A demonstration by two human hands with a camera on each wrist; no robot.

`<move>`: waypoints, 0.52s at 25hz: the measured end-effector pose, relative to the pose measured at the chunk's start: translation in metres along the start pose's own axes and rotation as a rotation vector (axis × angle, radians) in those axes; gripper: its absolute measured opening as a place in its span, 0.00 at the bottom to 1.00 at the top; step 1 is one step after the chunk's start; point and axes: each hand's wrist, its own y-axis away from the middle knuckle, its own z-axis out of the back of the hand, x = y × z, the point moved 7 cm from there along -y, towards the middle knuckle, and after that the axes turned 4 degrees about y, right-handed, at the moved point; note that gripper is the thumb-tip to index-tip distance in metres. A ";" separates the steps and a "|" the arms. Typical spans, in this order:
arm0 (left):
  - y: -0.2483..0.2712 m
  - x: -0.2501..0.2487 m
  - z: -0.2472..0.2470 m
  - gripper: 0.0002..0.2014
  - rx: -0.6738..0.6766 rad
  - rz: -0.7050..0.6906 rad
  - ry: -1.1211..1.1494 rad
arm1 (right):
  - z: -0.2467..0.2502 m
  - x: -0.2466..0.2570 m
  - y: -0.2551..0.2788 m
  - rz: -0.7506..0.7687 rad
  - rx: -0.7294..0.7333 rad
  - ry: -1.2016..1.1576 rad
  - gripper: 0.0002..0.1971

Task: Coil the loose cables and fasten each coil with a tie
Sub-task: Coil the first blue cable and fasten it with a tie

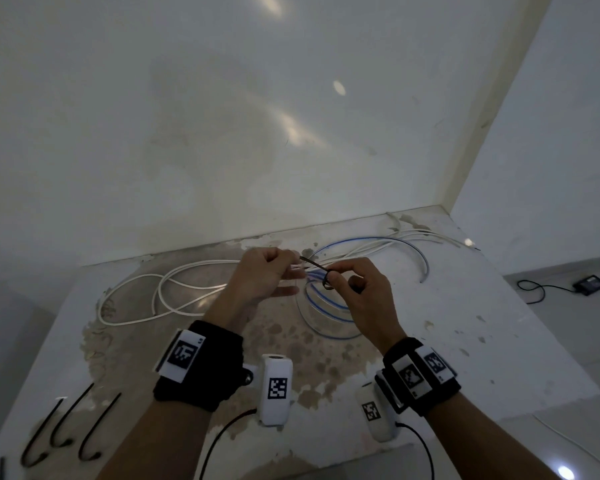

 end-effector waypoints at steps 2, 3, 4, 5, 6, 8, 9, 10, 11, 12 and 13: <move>0.002 -0.011 0.008 0.10 -0.017 -0.029 0.079 | -0.001 -0.007 -0.001 -0.047 0.026 0.005 0.02; 0.004 -0.014 0.009 0.10 -0.023 -0.056 0.086 | -0.003 -0.009 -0.001 -0.063 0.039 0.010 0.03; 0.007 -0.017 0.007 0.10 -0.031 -0.089 0.082 | -0.004 -0.010 -0.001 -0.078 0.043 0.003 0.03; 0.010 -0.019 0.005 0.10 -0.044 -0.126 0.075 | -0.006 -0.011 -0.003 -0.099 0.035 -0.016 0.04; 0.014 -0.019 0.001 0.11 -0.049 -0.155 0.063 | -0.007 -0.012 -0.004 -0.121 0.024 -0.044 0.05; 0.016 -0.014 -0.009 0.17 -0.036 -0.191 -0.054 | -0.009 -0.014 -0.005 -0.135 -0.006 -0.074 0.06; 0.015 -0.010 -0.015 0.20 -0.023 -0.202 -0.162 | -0.011 -0.014 -0.004 -0.116 -0.017 -0.064 0.06; 0.014 -0.005 -0.019 0.22 -0.015 -0.217 -0.267 | -0.013 -0.013 -0.003 -0.090 -0.022 -0.042 0.06; 0.011 -0.003 -0.023 0.22 -0.009 -0.239 -0.345 | -0.015 -0.011 -0.002 -0.062 -0.026 -0.012 0.06; 0.008 -0.001 -0.025 0.22 -0.004 -0.257 -0.388 | -0.016 -0.008 -0.001 -0.037 -0.027 0.015 0.06; 0.004 0.000 -0.025 0.21 0.006 -0.270 -0.402 | -0.017 -0.004 -0.001 -0.011 -0.025 0.040 0.05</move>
